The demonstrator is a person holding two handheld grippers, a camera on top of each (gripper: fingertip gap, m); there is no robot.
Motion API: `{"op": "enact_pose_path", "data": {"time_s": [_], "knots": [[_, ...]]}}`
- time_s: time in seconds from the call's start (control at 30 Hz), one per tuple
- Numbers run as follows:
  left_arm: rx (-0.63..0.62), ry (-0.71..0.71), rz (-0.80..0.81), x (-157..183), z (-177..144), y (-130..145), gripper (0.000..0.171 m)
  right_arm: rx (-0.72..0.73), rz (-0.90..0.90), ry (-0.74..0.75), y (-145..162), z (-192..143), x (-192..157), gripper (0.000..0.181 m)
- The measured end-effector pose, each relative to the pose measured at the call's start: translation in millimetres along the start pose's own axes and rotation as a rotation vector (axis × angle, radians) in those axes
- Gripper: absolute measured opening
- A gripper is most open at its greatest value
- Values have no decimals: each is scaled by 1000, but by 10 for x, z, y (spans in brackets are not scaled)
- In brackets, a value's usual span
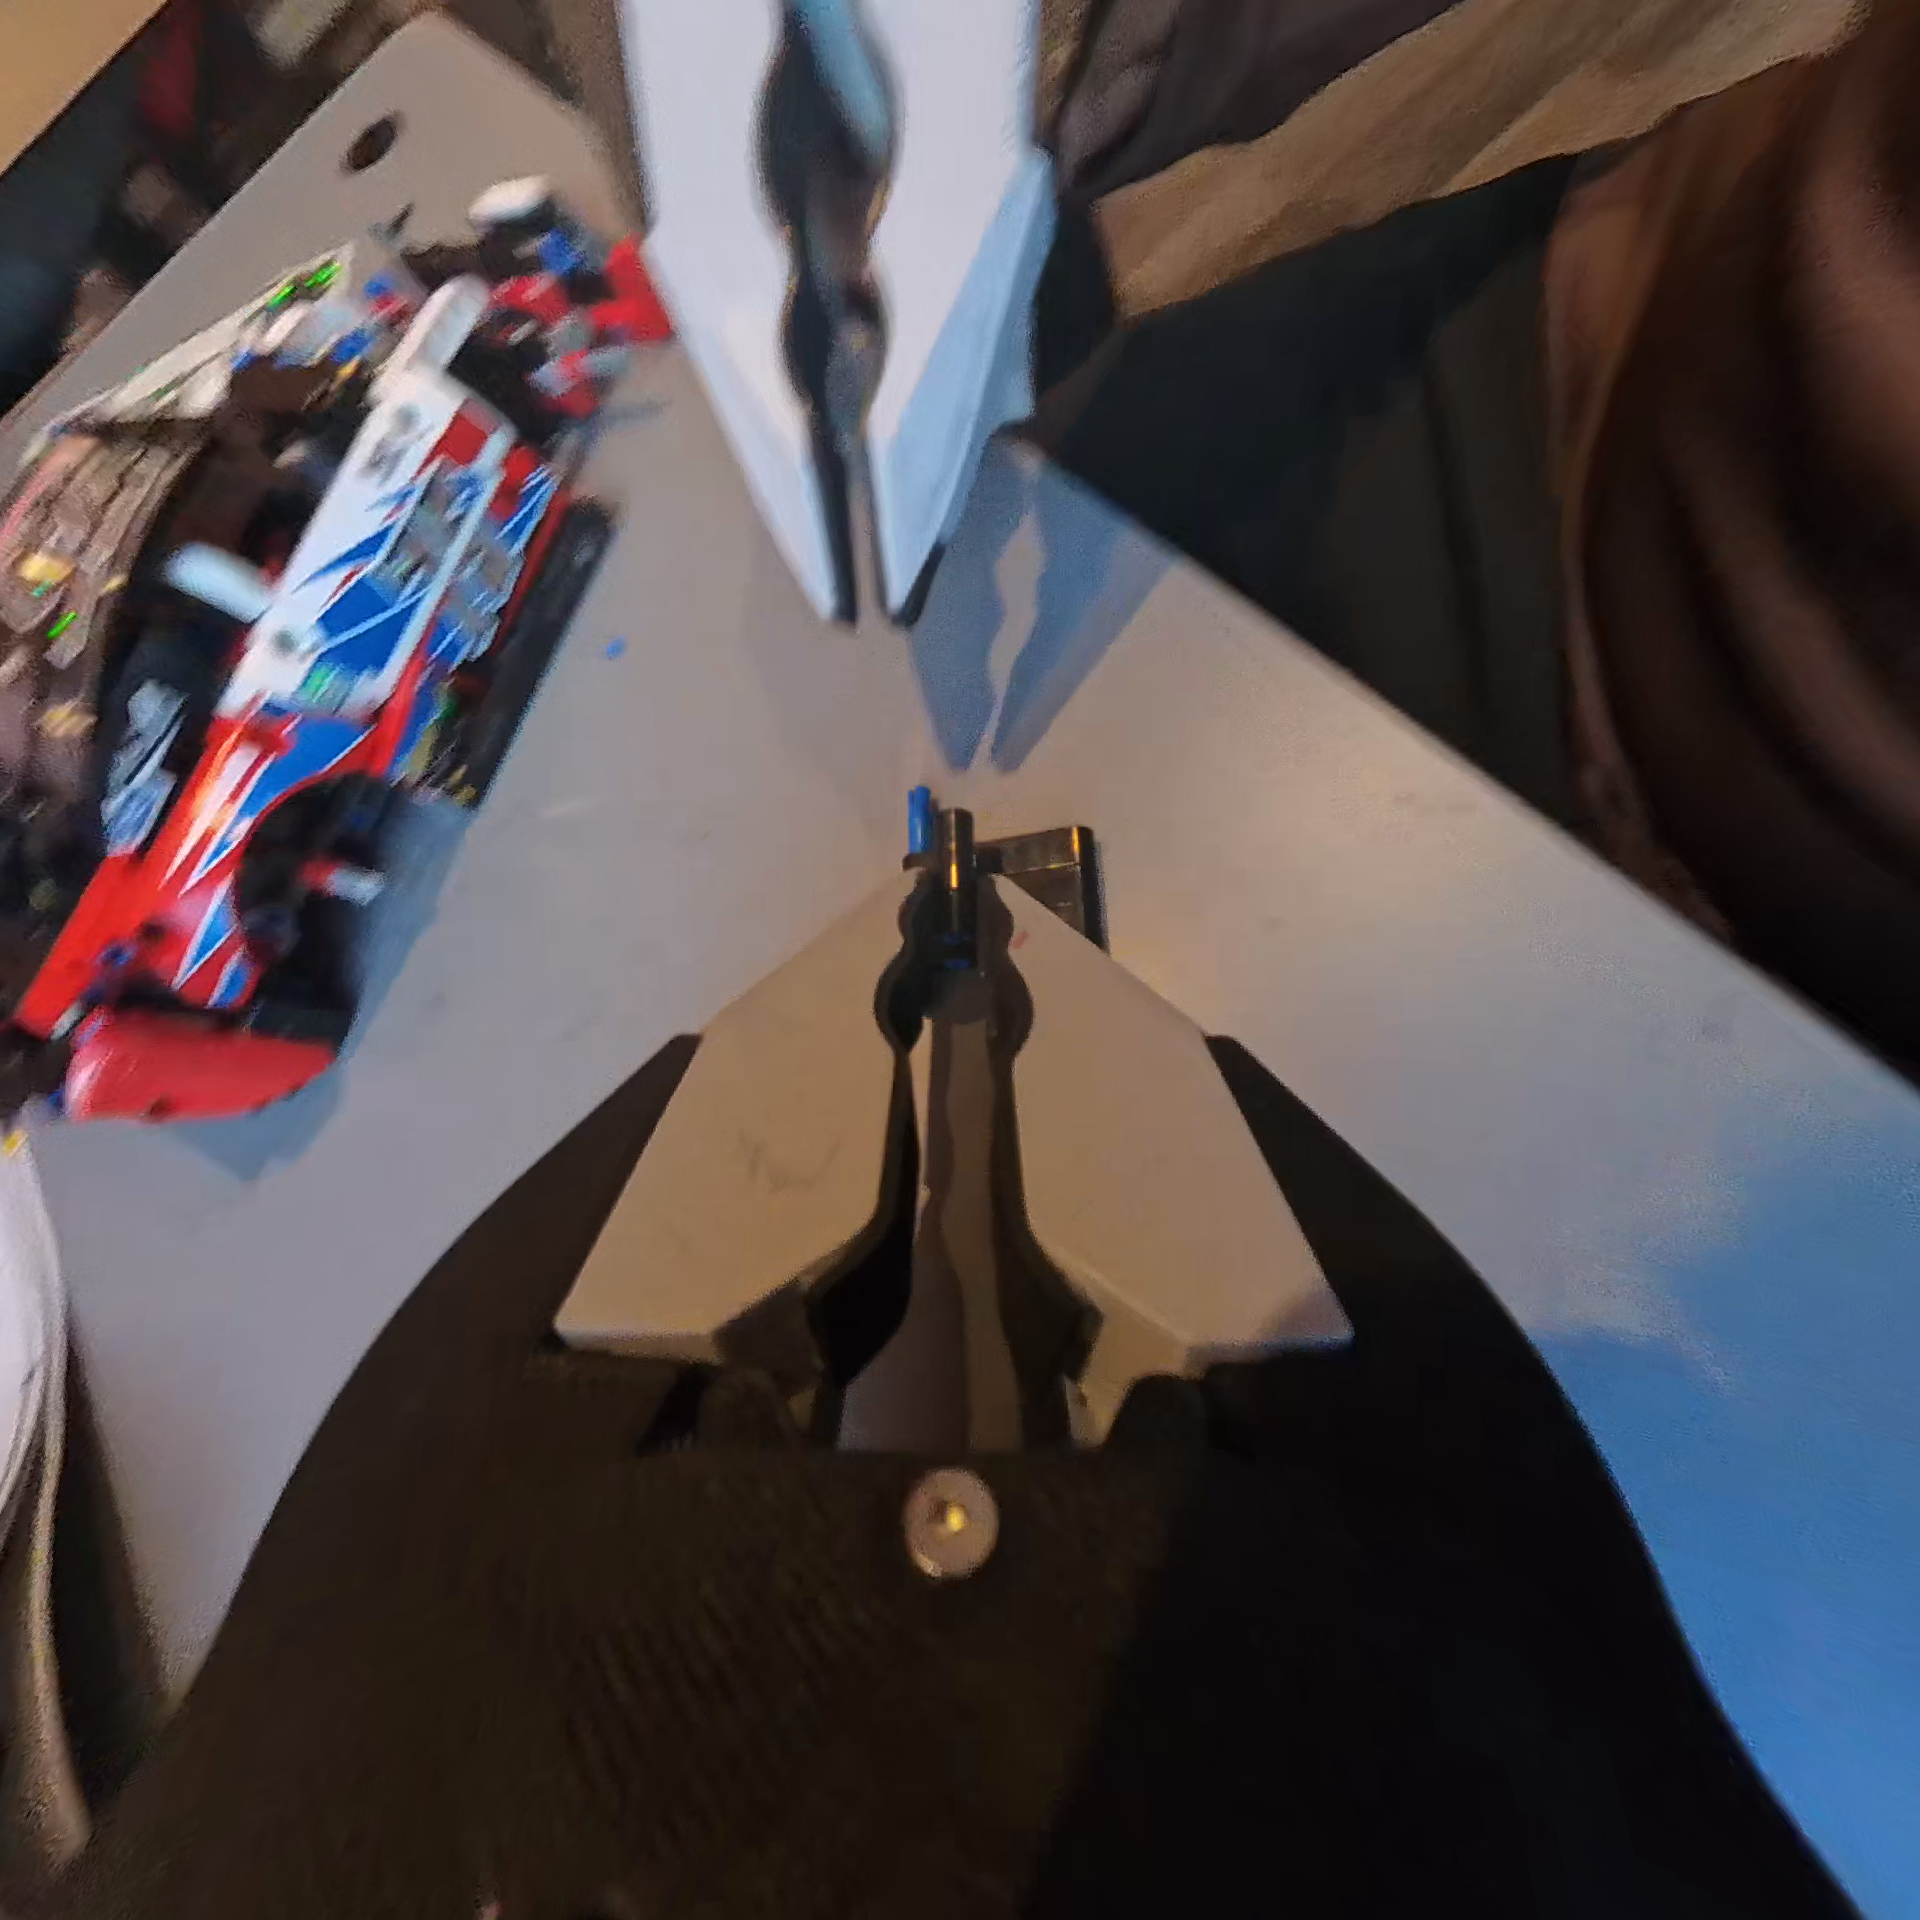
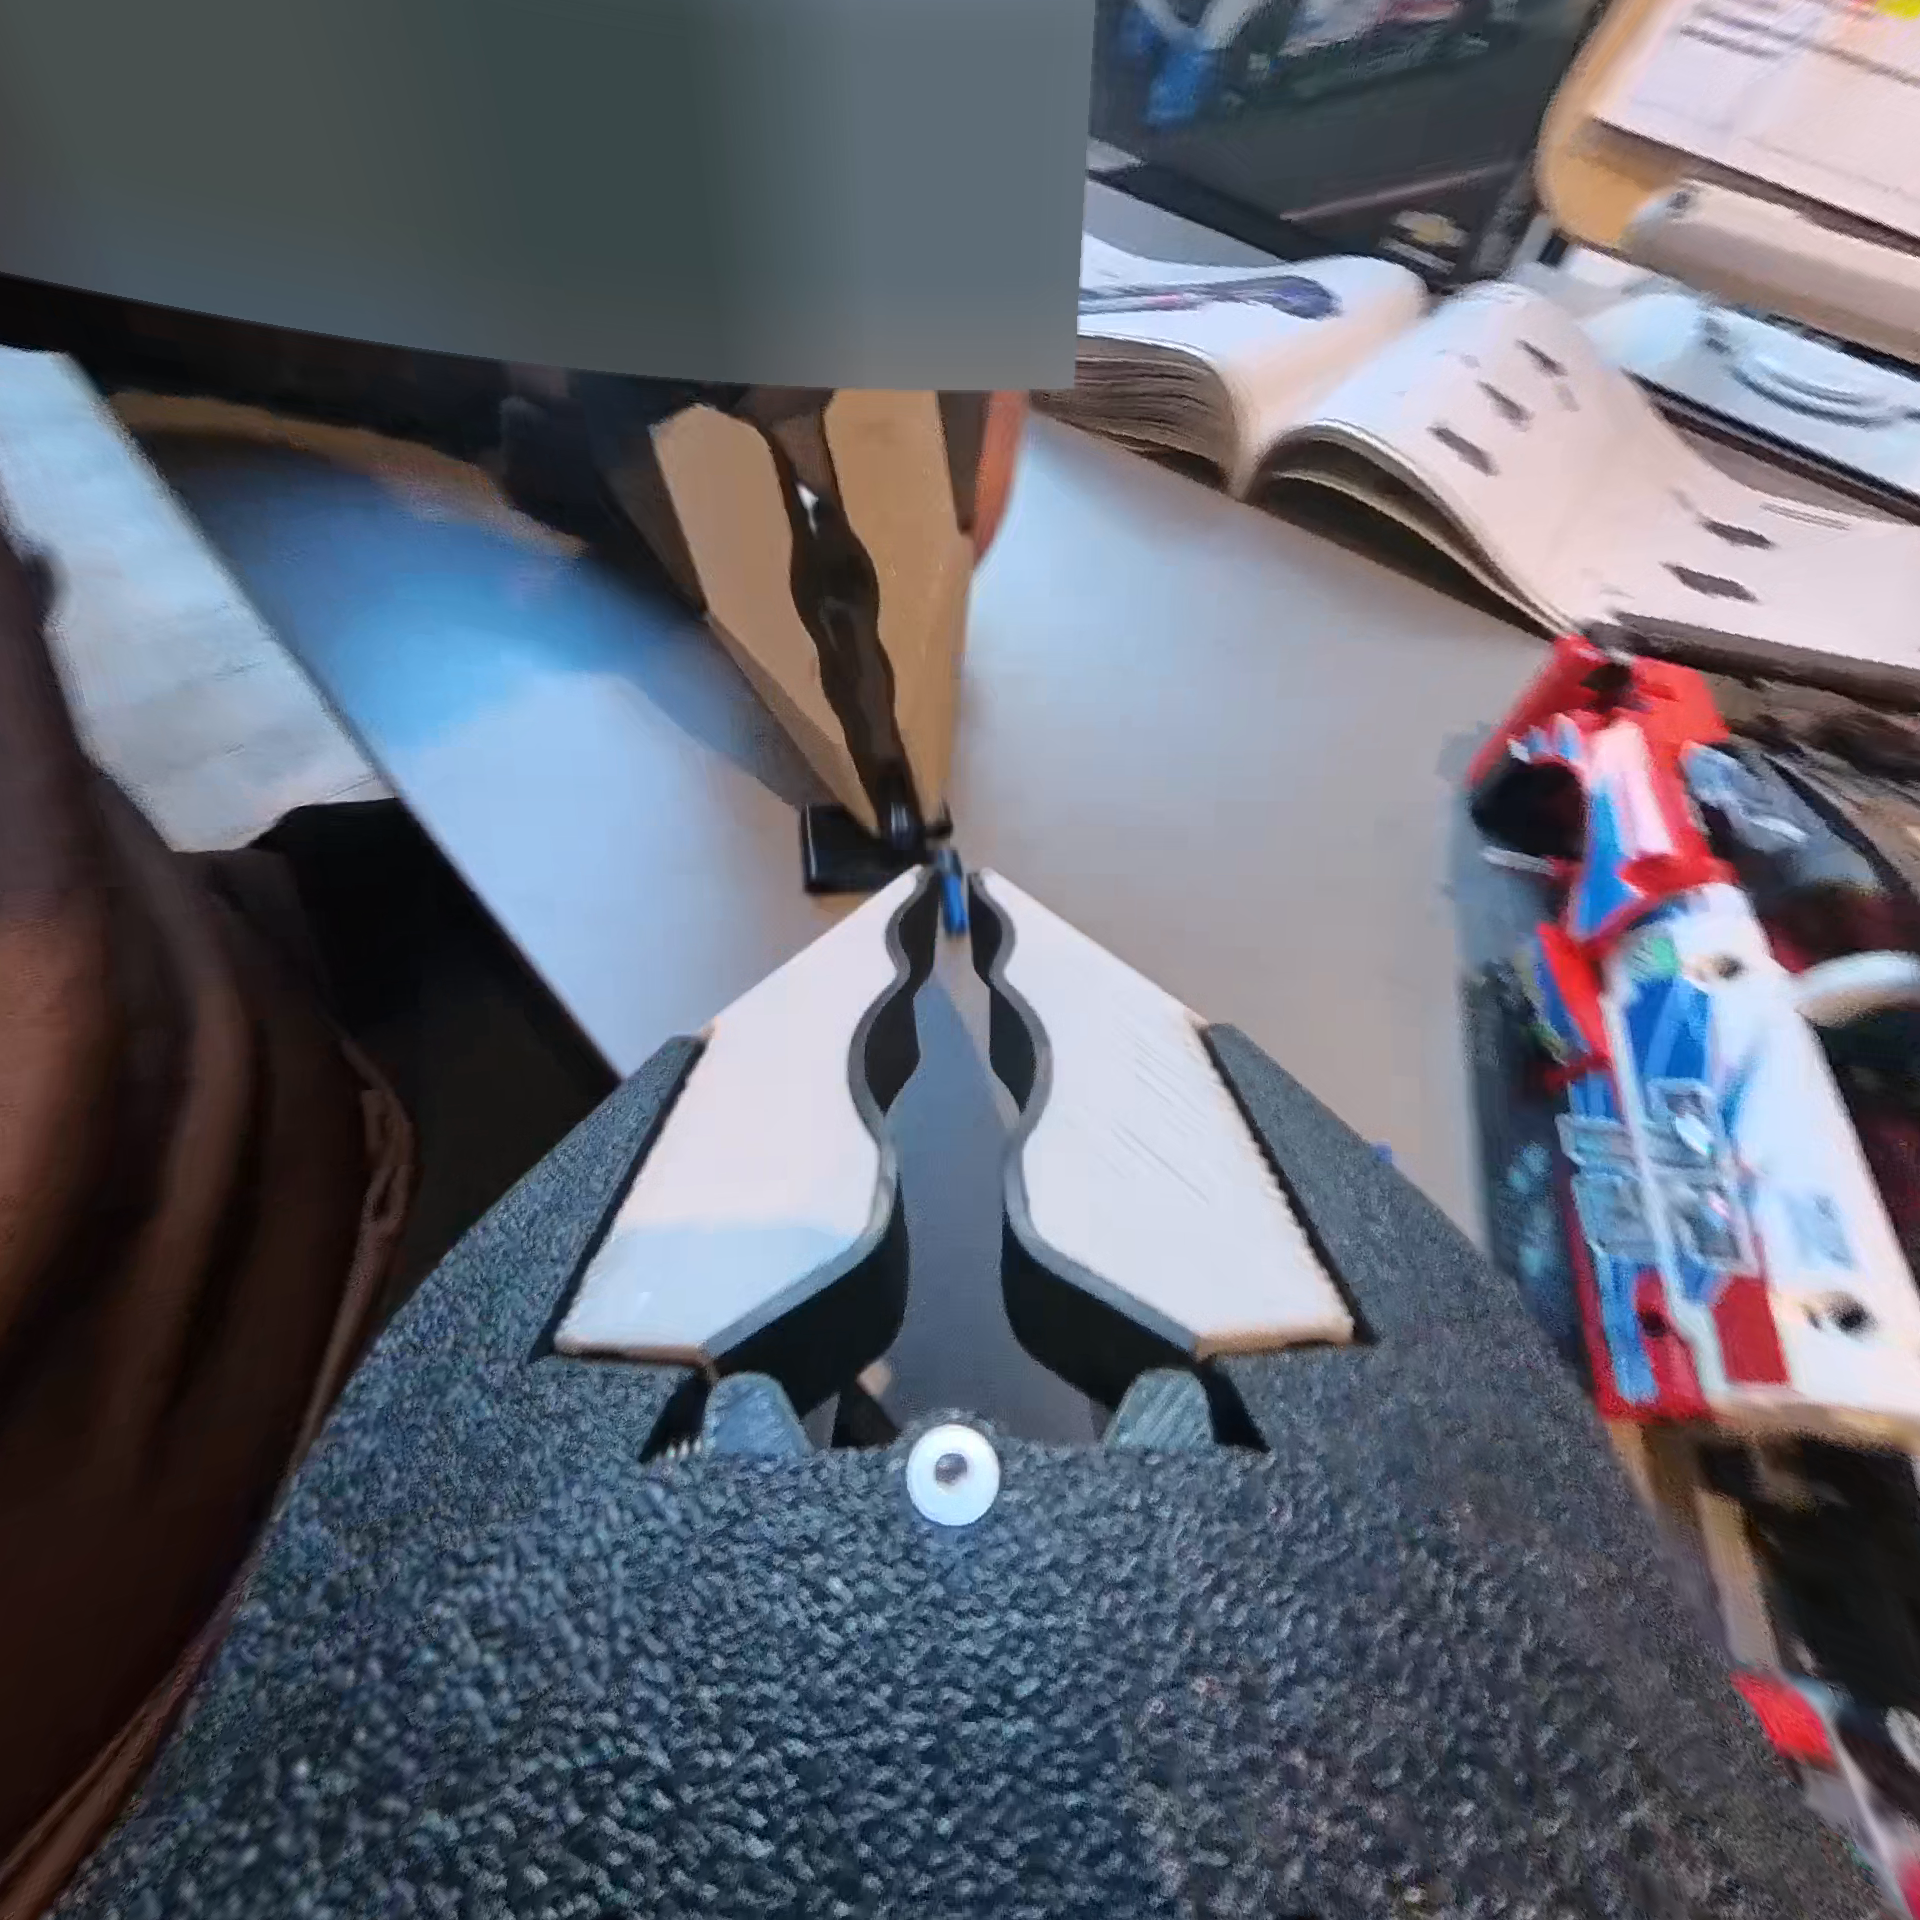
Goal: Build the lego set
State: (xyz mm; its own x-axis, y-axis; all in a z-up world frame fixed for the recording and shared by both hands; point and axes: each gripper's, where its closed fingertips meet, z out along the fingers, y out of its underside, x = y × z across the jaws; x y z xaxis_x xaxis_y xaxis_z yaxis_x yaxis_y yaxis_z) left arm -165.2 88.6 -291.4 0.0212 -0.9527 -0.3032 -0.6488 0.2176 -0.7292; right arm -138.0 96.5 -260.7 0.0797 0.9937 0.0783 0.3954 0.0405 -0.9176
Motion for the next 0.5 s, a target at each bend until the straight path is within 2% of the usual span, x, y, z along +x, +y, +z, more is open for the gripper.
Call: {"op": "enact_pose_path", "data": {"time_s": [0.17, 0.33, 0.4, 0.5], "knots": [[-71, -143, -153, -455, -186, 348, 4, -3, 101, 128, 161, -69, 313, 6], [-76, -116, -211, -461, -283, 416, 17, -12, 127, 113, 196, -27, 281, 5], [-90, -104, -235, -447, -314, 421, 31, -22, 99, 98, 148, -6, 210, 6], [-152, -108, -258, -437, -400, 447, 36, -58, 48, 82, 70, 51, 111, 16]]}}
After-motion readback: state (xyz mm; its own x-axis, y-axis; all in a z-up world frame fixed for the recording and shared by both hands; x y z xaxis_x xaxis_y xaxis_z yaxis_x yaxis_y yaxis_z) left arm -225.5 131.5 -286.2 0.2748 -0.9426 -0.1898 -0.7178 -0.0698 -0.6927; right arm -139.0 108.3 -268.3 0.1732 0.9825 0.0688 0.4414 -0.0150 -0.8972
